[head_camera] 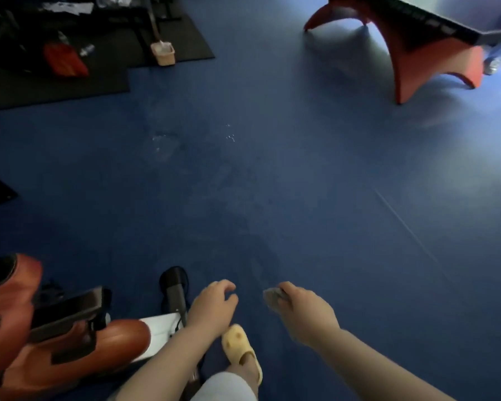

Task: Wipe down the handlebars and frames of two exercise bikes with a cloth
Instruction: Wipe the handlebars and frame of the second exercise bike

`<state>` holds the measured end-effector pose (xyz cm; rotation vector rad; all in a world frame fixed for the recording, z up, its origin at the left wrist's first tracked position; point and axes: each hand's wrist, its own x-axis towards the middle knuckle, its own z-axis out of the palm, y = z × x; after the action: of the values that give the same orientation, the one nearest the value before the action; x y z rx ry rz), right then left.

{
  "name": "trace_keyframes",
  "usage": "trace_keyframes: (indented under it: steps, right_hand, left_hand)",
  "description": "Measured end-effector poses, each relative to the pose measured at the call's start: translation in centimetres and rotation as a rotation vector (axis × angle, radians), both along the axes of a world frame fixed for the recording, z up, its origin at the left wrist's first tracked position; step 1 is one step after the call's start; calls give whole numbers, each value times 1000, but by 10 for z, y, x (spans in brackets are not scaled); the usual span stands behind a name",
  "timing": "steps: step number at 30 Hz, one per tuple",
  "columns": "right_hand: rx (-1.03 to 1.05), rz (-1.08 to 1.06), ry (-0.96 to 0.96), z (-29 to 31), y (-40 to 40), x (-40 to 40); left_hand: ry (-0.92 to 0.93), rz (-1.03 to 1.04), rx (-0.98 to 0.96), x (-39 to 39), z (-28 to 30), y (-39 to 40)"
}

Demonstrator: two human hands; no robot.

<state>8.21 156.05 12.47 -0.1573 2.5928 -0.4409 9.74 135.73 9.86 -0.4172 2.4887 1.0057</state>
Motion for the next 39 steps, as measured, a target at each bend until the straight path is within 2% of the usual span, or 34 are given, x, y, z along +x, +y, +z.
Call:
trace_keyframes:
  steps: [4,9,14,22,25,30,39]
  right_hand:
    - [38,22,-52,4,-6,-79]
    - [32,107,-9,11,-35,-175]
    - [-35,266,-23,11,-85,-258]
    - [-26,629,-56,14,-155,-418]
    - [-22,751,-58,19,-187,-469]
    - [29,947,-66,21,-255,-499]
    - [-7,1278,-46,18,-417,-505]
  left_hand:
    - [-45,59,-9,-58,-1,-19]
    - [0,118,-65,-144,11,-46]
    - [16,236,-55,-207,14,-65]
    - [-37,662,-48,-282,6,-110]
    - [-6,764,-40,-316,13,-116]
    - [46,965,-29,-342,28,-142]
    - [3,1319,13,-325,8,-250]
